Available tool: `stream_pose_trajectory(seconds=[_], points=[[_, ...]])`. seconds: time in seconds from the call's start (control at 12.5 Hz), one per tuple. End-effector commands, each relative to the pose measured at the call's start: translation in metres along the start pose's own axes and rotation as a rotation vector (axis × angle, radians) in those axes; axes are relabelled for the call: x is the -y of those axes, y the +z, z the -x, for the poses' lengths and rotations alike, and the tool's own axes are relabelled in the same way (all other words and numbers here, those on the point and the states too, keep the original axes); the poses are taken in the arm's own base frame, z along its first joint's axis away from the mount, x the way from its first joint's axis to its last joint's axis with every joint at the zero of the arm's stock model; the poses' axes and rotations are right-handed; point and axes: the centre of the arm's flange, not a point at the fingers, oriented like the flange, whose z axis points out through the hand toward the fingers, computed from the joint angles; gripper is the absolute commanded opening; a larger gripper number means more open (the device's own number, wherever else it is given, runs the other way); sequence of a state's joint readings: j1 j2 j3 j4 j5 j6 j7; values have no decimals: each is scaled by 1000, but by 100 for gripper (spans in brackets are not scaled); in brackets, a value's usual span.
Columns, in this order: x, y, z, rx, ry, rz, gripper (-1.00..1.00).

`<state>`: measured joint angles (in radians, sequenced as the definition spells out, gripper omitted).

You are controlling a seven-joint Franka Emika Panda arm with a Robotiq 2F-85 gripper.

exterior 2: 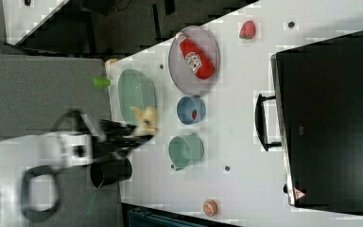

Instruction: Pick banana from table and place on oven.

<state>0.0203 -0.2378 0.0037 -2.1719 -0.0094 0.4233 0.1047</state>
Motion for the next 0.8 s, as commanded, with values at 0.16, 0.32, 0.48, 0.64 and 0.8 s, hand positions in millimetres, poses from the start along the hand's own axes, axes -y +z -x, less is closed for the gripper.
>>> stream_pose_trajectory(seconds=[0.16,0.32,0.48,0.64,0.8], points=[[-44,-59,-48,18,114,13,-51],[-71,-69,-82,12,67,-5,-51],[-104,-60,-113,27,5,-4,-51],[-141,-39,-145,59,-19,11,-51],[-179,-16,-179,53,-80,14,-51]])
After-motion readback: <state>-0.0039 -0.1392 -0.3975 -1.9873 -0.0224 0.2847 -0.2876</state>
